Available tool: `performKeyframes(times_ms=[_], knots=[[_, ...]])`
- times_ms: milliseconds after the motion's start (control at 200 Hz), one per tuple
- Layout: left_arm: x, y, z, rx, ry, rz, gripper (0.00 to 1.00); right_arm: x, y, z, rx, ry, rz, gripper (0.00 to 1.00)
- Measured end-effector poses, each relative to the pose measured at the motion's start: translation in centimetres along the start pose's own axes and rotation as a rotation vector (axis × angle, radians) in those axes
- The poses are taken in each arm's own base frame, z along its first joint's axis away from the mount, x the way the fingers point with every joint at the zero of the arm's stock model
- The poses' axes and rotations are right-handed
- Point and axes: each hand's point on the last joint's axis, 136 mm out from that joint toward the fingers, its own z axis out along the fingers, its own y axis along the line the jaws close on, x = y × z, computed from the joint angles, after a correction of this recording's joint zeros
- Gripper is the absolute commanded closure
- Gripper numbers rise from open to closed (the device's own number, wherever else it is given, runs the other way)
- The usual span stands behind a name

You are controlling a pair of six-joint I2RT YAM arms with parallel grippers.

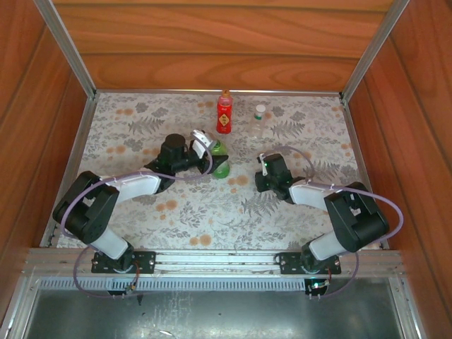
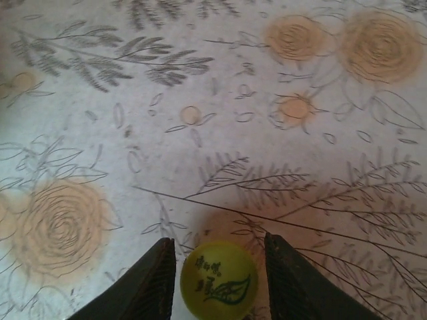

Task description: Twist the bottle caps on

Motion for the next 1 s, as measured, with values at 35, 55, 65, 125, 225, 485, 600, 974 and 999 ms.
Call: performKeyframes(times_ms=[35, 55, 65, 125, 225, 485, 600, 974, 999], knots=[[0.1, -0.2, 0.1, 0.005, 0.003, 0.0, 0.35, 0.0, -0.2, 0.1, 0.012, 0.006, 0.01, 0.51], [0.1, -0.2, 0.1, 0.006, 0.002, 0.001, 0.35, -0.1, -0.3, 0.1, 0.02, 0.011, 0.014, 0.48], [0.1, -0.3, 0.1, 0.007, 0.003, 0.001, 0.35, -0.1, -0.3, 0.2, 0.021, 0.012, 0.018, 0.48], [0.2, -0.5, 0.2, 0.012, 0.004, 0.003, 0.35, -0.3, -0.5, 0.3, 0.034, 0.018, 0.027, 0.43], [0.1, -0.7, 0.3, 0.017, 0.003, 0.008, 0.34, -0.4, -0.5, 0.2, 0.038, 0.013, 0.037, 0.36], [0.9, -1.7, 0.4, 0.035, 0.016, 0.032, 0.32, -3.5, 0.8, -3.1, -0.049, -0.106, 0.023, 0.18], [1.2, -1.9, 0.4, 0.036, 0.017, 0.05, 0.32, -4.9, 1.1, -4.6, -0.074, -0.164, 0.025, 0.13], [1.7, -1.9, 0.4, 0.026, 0.024, 0.072, 0.13, -8.3, 2.4, -8.5, -0.168, -0.311, 0.058, 0.0], [1.7, -1.9, 0.4, 0.026, 0.025, 0.072, 0.13, -8.4, 2.6, -8.6, -0.177, -0.315, 0.056, 0.0]])
